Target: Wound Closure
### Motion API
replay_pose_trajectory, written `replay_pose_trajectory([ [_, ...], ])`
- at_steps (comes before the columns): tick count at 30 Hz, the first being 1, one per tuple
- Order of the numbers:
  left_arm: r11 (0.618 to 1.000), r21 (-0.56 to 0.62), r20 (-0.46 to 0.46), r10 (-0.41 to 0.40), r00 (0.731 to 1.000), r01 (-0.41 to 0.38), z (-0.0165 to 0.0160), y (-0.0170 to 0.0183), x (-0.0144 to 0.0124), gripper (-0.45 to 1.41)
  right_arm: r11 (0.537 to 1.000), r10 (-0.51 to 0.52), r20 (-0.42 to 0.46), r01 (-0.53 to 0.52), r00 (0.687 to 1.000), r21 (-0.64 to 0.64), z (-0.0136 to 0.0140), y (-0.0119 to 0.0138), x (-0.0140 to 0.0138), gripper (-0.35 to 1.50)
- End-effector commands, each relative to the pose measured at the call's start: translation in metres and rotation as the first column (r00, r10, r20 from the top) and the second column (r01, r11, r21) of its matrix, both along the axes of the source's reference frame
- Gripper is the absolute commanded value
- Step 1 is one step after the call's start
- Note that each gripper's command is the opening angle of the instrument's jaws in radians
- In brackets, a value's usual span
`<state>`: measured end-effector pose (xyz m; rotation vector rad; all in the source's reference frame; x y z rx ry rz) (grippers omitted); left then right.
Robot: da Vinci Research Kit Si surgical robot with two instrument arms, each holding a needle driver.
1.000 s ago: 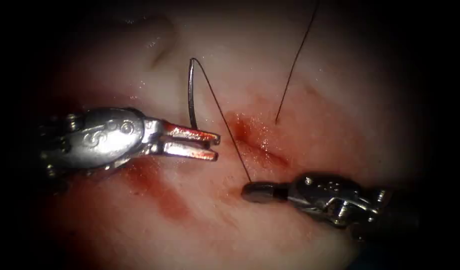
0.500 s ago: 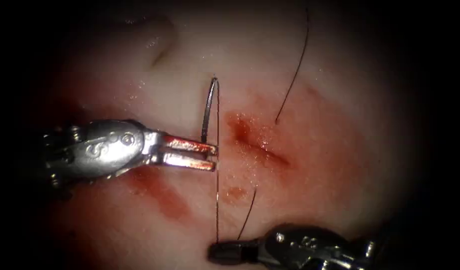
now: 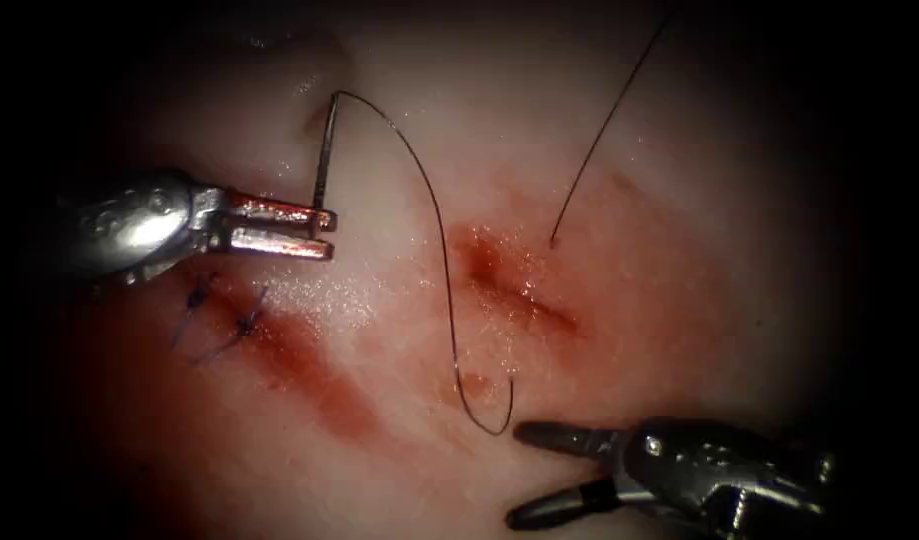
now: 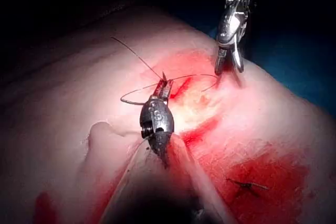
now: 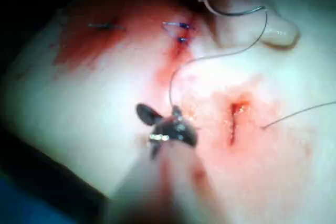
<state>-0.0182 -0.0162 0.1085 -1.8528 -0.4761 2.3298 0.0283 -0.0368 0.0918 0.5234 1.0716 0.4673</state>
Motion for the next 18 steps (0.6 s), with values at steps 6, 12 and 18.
replay_pose_trajectory([
  [6, 1.0, 0.006, -0.008, -0.011, 1.0, 0.011, 0.0005, 0.0001, -0.0004, -0.45, 0.994, 0.008, 0.021, -0.006, 1.0, -0.111, 0.0042, 0.0003, 0.0031, 1.03],
  [12, 1.0, 0.008, -0.011, -0.014, 1.0, 0.014, 0.0003, 0.0001, -0.0004, -0.45, 0.988, 0.031, 0.043, -0.024, 0.999, -0.153, 0.0072, 0.0015, 0.0044, 0.01],
  [18, 1.0, 0.01, -0.009, -0.012, 1.0, 0.012, 0.0002, 0.0002, -0.0004, -0.45, 0.993, 0.043, 0.053, -0.037, 0.998, -0.112, 0.0063, 0.0016, 0.0021, -0.35],
])
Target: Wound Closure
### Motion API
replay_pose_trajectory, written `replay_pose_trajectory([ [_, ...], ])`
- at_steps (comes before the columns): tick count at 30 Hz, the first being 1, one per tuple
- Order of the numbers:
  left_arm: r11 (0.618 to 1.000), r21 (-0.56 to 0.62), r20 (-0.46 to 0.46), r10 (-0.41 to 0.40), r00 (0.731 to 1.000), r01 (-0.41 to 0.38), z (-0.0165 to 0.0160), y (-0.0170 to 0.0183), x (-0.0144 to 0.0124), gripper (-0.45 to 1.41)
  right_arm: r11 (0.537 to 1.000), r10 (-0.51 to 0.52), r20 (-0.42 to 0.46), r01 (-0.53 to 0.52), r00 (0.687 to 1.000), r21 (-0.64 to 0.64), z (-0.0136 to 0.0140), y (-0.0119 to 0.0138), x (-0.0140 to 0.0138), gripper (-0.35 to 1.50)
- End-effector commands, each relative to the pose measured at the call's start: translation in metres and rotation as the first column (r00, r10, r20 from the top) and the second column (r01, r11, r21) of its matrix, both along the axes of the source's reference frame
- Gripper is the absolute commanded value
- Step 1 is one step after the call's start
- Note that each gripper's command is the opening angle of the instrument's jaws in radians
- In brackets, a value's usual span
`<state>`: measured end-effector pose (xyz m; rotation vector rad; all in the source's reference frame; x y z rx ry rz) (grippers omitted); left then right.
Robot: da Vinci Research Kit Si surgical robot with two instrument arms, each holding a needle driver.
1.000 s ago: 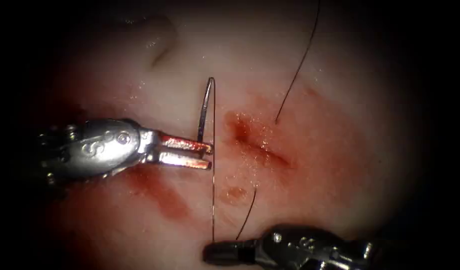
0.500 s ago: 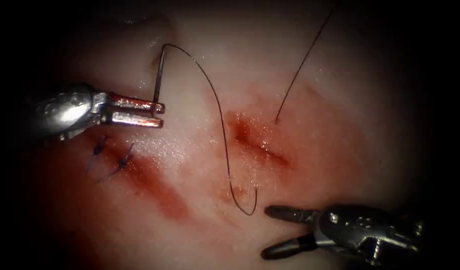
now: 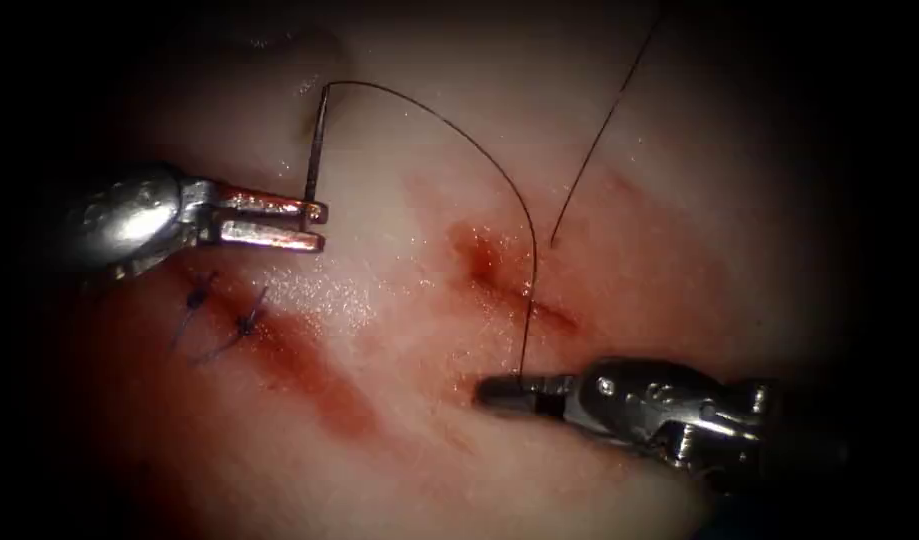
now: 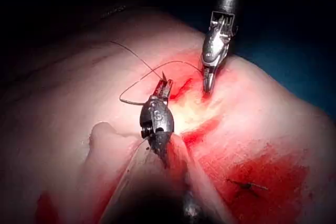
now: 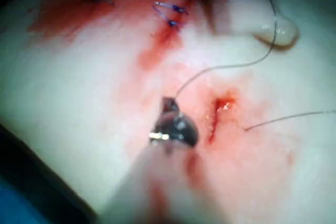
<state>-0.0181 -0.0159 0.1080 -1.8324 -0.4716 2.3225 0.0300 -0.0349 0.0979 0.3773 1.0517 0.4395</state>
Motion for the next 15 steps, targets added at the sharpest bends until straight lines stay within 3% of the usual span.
replay_pose_trajectory([
  [1, 1.0, 0.0, 0.001, 0.002, 1.0, -0.002, 0.0007, -0.0001, -0.0005, -0.45, 1.0, 0.009, 0.0, -0.009, 1.0, 0.028, 0.0, -0.0004, 0.0002, -0.35],
  [6, 1.0, 0.001, 0.002, 0.003, 1.0, -0.003, 0.0007, -0.0001, -0.0004, -0.45, 0.996, 0.026, 0.006, -0.026, 1.0, 0.083, -0.002, -0.0017, 0.0001, -0.35],
  [10, 1.0, 0.001, 0.005, 0.007, 1.0, -0.007, 0.0007, -0.0002, -0.0004, -0.45, 0.991, -0.039, -0.041, 0.044, 0.998, 0.125, -0.0044, -0.0033, 0.0017, -0.35],
  [15, 1.0, 0.001, 0.008, 0.011, 1.0, -0.011, 0.0008, -0.0003, -0.0005, -0.45, 0.99, -0.051, -0.051, 0.058, 0.997, 0.132, -0.0058, -0.004, 0.0029, -0.35],
])
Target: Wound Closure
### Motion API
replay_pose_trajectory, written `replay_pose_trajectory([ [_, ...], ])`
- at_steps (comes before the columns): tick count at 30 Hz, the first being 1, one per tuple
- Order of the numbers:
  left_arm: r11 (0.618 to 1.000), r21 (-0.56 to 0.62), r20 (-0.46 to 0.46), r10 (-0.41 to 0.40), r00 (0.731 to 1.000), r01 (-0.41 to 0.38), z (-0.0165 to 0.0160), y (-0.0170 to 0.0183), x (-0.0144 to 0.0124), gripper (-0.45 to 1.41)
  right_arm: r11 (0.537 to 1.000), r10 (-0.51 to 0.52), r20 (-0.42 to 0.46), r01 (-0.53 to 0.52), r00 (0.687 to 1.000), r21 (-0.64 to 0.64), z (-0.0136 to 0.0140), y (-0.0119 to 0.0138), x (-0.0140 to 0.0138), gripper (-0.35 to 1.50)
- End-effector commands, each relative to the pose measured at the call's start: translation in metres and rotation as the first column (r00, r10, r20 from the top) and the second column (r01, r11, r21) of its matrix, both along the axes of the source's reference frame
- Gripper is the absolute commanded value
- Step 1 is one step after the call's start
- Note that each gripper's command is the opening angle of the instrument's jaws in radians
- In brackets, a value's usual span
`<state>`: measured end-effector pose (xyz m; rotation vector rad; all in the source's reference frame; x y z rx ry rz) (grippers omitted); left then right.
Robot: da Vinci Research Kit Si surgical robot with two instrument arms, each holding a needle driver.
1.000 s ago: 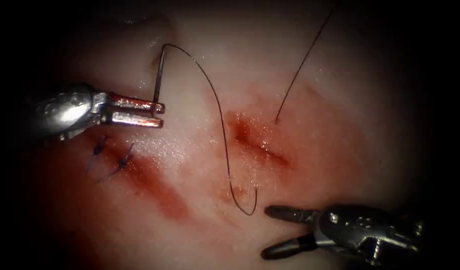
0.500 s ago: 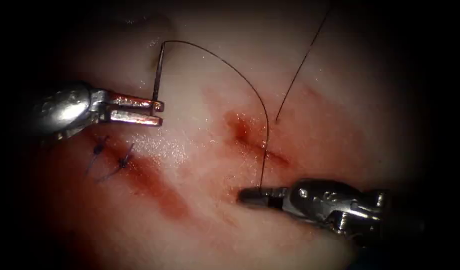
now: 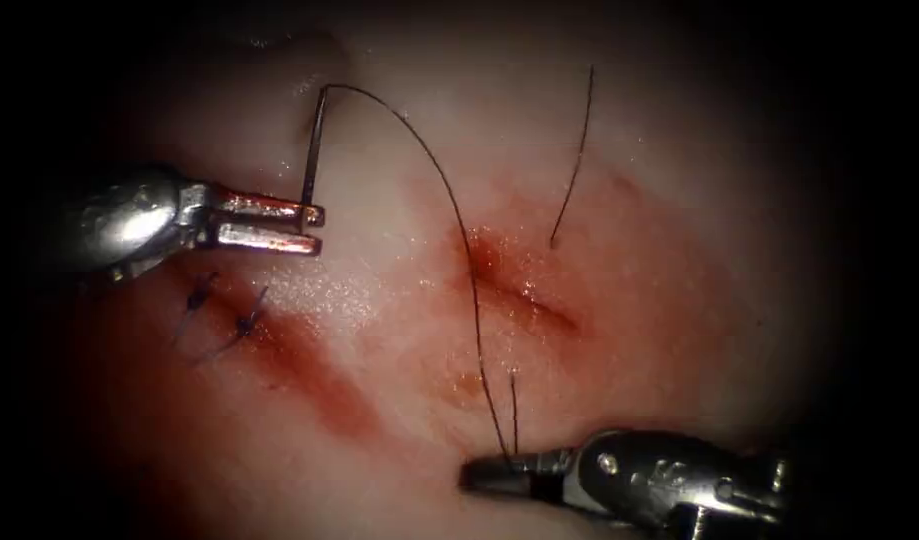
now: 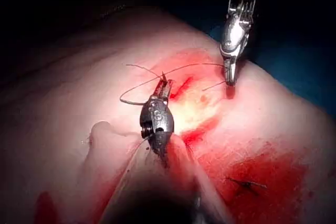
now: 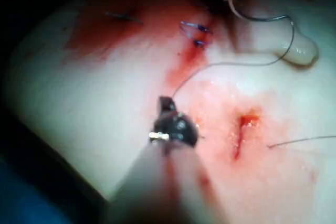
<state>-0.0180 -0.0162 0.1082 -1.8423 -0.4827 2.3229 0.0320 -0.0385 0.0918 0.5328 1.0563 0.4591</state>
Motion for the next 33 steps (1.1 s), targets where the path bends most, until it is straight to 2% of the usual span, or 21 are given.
replay_pose_trajectory([
  [1, 1.0, 0.0, 0.001, 0.001, 1.0, -0.001, 0.0007, -0.0001, -0.0006, -0.45, 1.0, -0.004, -0.004, 0.004, 1.0, 0.001, 0.0002, -0.0004, 0.001, -0.35],
  [6, 1.0, 0.0, 0.003, 0.003, 1.0, -0.003, 0.0008, -0.0002, -0.0006, -0.45, 1.0, 0.0, -0.013, 0.0, 1.0, 0.0, 0.0003, 0.0003, 0.0009, -0.35],
  [7, 1.0, 0.0, 0.003, 0.004, 1.0, -0.004, 0.0008, -0.0002, -0.0005, -0.45, 1.0, 0.007, -0.018, -0.007, 1.0, -0.008, 0.0003, 0.0005, 0.0008, -0.01],
  [8, 1.0, 0.0, 0.003, 0.004, 1.0, -0.004, 0.0008, -0.0002, -0.0005, -0.45, 0.999, 0.016, -0.028, -0.016, 0.999, -0.029, 0.0004, 0.0006, 0.0006, 0.44],
  [9, 1.0, 0.0, 0.004, 0.004, 1.0, -0.004, 0.0008, -0.0002, -0.0005, -0.45, 0.999, 0.024, -0.032, -0.025, 0.999, -0.044, 0.0003, 0.0007, 0.0003, 0.74],
  [10, 1.0, 0.0, 0.004, 0.005, 1.0, -0.005, 0.0008, -0.0001, -0.0004, -0.45, 0.998, 0.025, -0.029, -0.027, 0.999, -0.065, 0.0003, 0.0008, 0.0, 0.93],
  [12, 1.0, 0.0, 0.006, 0.008, 1.0, -0.008, 0.0009, 0.0, -0.0001, -0.45, 0.995, 0.01, -0.037, -0.014, 0.999, -0.103, 0.0003, 0.001, -0.0011, 1.11],
  [16, 1.0, -0.002, 0.007, 0.012, 1.0, -0.012, 0.0012, 0.0004, 0.0009, -0.45, 0.991, -0.053, 0.014, 0.055, 0.998, -0.119, 0.0003, 0.0019, -0.0053, 1.11],
  [19, 1.0, -0.003, 0.003, 0.008, 1.0, -0.008, 0.0013, 0.0006, 0.0014, -0.45, 0.99, -0.006, 0.068, 0.015, 0.998, -0.14, 0.0006, 0.0035, -0.0079, 1.09],
  [22, 1.0, -0.004, 0.001, 0.006, 1.0, -0.006, 0.0013, 0.0006, 0.0014, -0.45, 0.986, 0.076, 0.104, -0.059, 0.992, -0.154, 0.0013, 0.0055, -0.0098, 1.19],
  [25, 1.0, -0.011, 0.002, 0.007, 1.0, -0.007, 0.0015, 0.0006, 0.0014, -0.45, 0.964, 0.265, 0.148, -0.258, 0.953, -0.064, 0.0031, 0.0082, -0.0116, 1.09],
  [28, 1.0, -0.012, 0.001, 0.007, 1.0, -0.007, 0.0016, 0.0005, 0.0014, -0.45, 0.932, 0.361, 0.161, -0.362, 0.918, -0.027, 0.0043, 0.0099, -0.0113, 0.99],
  [33, 1.0, -0.014, -0.002, 0.003, 1.0, -0.003, 0.0017, 0.0003, 0.0011, -0.45, 0.876, 0.476, 0.166, -0.483, 0.864, 0.004, 0.0062, 0.0124, -0.0104, 0.94],
])
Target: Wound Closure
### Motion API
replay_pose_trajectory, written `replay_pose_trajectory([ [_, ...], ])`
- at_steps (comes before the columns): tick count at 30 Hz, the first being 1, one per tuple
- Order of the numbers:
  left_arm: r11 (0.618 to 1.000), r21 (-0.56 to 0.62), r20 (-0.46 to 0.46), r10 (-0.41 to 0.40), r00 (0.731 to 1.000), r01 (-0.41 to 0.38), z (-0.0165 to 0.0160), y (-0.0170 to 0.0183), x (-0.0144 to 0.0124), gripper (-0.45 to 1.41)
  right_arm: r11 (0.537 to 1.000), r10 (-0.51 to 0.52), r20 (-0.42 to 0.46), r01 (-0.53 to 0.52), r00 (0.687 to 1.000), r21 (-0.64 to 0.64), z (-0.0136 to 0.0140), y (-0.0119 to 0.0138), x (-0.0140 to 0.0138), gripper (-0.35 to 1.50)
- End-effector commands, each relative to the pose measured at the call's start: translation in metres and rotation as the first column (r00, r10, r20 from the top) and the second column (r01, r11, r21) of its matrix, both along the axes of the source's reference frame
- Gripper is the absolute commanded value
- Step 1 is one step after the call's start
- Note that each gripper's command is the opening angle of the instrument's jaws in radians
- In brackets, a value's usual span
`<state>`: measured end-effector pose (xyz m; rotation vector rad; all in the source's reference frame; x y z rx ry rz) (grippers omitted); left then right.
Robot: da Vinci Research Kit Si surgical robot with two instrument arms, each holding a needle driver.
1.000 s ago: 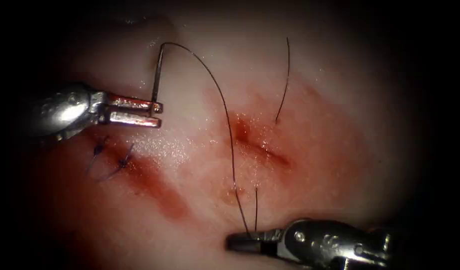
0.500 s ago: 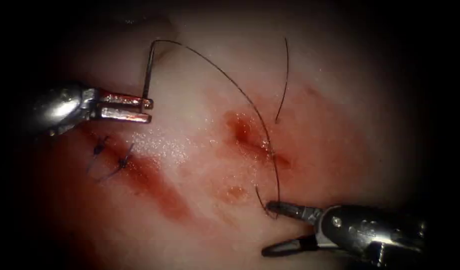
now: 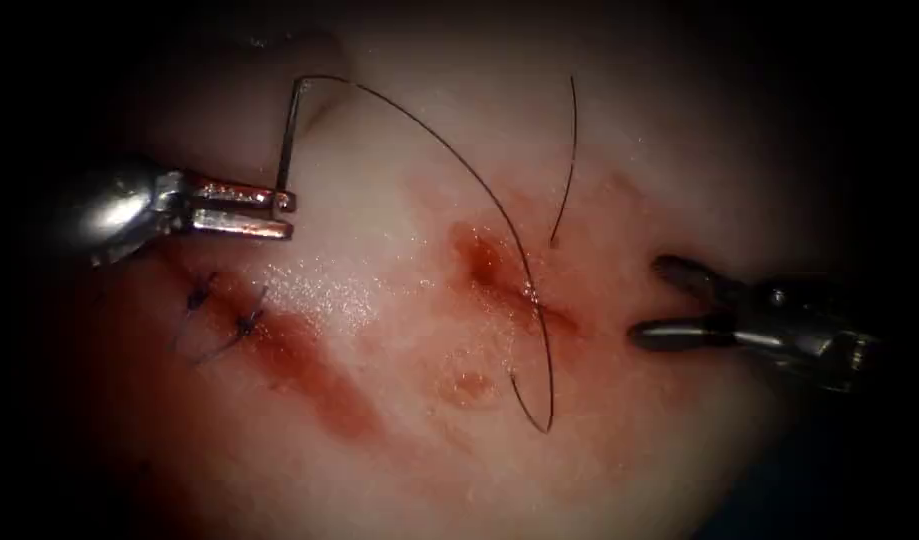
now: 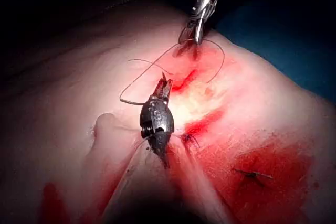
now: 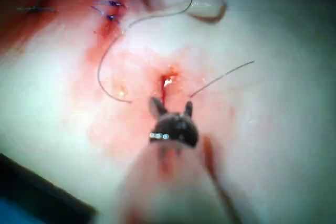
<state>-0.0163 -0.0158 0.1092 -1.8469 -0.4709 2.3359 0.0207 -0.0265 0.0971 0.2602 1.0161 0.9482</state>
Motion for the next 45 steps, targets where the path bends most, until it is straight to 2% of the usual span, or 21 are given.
replay_pose_trajectory([
  [1, 1.0, -0.002, -0.003, -0.004, 1.0, 0.004, 0.0007, -0.0002, -0.0006, -0.45, 1.0, 0.022, -0.002, -0.022, 1.0, 0.01, 0.0015, 0.0008, 0.0011, 0.93],
  [5, 1.0, -0.003, 0.002, 0.002, 1.0, -0.002, 0.0011, -0.0005, -0.0011, -0.45, 0.994, 0.092, -0.032, -0.09, 0.995, 0.068, 0.0043, 0.002, 0.0015, 0.89],
  [8, 1.0, 0.002, 0.004, 0.004, 1.0, -0.004, 0.0014, -0.0007, -0.0015, -0.45, 0.984, 0.14, -0.139, -0.123, 0.98, 0.128, 0.0061, 0.0021, 0.0018, 0.89],
  [13, 1.0, -0.002, 0.007, 0.009, 1.0, -0.009, 0.0019, -0.001, -0.0019, -0.45, 0.98, 0.134, -0.236, -0.094, 0.963, 0.175, 0.0077, 0.0024, 0.003, 0.88],
  [21, 1.0, 0.003, 0.007, 0.009, 1.0, -0.009, 0.002, -0.001, -0.0018, -0.45, 0.98, 0.143, -0.245, -0.102, 0.959, 0.174, 0.0083, 0.0029, 0.0054, 0.88],
  [24, 1.0, 0.003, 0.007, 0.009, 1.0, -0.009, 0.002, -0.001, -0.0018, -0.45, 0.979, 0.149, -0.246, -0.107, 0.958, 0.175, 0.0088, 0.0031, 0.0056, 0.74],
  [25, 1.0, 0.003, 0.007, 0.009, 1.0, -0.009, 0.002, -0.001, -0.0018, -0.45, 0.979, 0.147, -0.244, -0.106, 0.959, 0.175, 0.0089, 0.0032, 0.0055, 0.57],
  [26, 1.0, 0.003, 0.007, 0.009, 1.0, -0.009, 0.002, -0.001, -0.0018, -0.45, 0.979, 0.147, -0.244, -0.106, 0.959, 0.174, 0.009, 0.0033, 0.0055, 0.35],
  [28, 1.0, 0.003, 0.007, 0.009, 1.0, -0.009, 0.002, -0.001, -0.0018, -0.45, 0.98, 0.129, -0.254, -0.084, 0.959, 0.18, 0.0089, 0.0033, 0.0053, -0.35],
  [39, 1.0, 0.003, 0.008, 0.009, 1.0, -0.009, 0.002, -0.001, -0.0017, -0.45, 0.989, 0.066, -0.276, -0.026, 0.959, 0.147, 0.0079, 0.0019, 0.005, -0.35],
  [45, 1.0, 0.003, 0.008, 0.01, 1.0, -0.01, 0.002, -0.001, -0.0017, -0.45, 0.995, 0.059, -0.293, -0.031, 0.954, 0.099, 0.0057, 0.0017, 0.004, -0.35],
])
